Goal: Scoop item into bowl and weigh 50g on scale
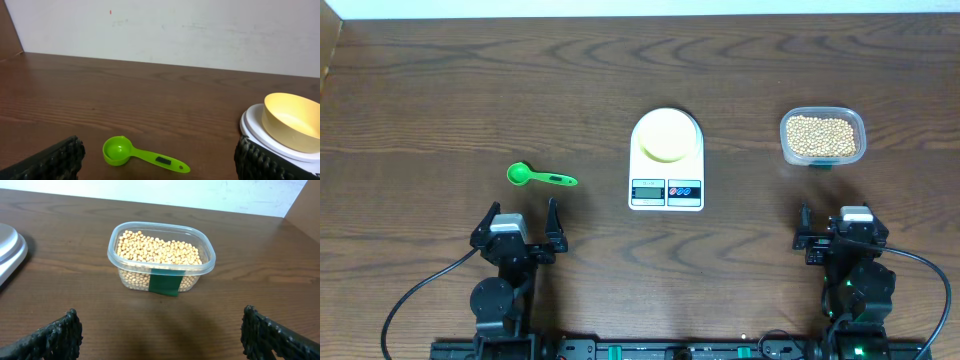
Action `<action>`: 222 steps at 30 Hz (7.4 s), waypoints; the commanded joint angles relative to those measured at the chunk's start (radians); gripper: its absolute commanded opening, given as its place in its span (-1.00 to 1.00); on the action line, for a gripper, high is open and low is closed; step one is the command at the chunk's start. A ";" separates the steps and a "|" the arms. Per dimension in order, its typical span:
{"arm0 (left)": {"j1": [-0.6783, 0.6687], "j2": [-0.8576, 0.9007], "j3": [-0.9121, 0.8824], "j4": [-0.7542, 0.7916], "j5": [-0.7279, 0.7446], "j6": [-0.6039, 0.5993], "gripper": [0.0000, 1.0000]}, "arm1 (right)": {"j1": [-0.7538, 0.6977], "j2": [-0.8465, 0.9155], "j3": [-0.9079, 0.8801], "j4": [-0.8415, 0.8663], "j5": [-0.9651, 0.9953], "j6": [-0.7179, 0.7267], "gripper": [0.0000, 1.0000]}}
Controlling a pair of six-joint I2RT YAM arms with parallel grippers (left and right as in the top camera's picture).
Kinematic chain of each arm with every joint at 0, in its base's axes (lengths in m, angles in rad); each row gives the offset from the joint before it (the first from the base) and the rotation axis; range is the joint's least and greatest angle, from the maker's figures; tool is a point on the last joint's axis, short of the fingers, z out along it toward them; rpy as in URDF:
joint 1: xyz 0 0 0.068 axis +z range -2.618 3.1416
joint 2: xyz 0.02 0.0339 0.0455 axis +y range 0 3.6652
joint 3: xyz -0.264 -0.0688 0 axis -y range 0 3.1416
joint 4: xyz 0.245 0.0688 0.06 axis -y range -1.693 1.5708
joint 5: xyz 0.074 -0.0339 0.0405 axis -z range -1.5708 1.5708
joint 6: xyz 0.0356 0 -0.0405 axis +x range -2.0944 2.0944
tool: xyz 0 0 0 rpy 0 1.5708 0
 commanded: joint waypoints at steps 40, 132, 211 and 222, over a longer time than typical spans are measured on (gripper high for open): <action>-0.003 -0.007 -0.014 -0.037 -0.002 0.009 0.96 | 0.002 -0.008 -0.001 -0.005 -0.010 0.011 0.99; 0.226 1.576 1.265 -0.824 -0.027 -0.168 0.96 | 0.058 0.959 1.299 -0.713 -0.455 0.299 0.98; 0.239 1.887 1.262 -0.714 0.005 -0.003 -0.86 | 0.100 0.959 1.299 -0.718 -0.348 0.309 0.99; 0.224 1.505 1.269 -0.711 0.259 -0.053 -0.86 | 0.100 0.959 1.299 -0.706 -0.349 0.337 0.96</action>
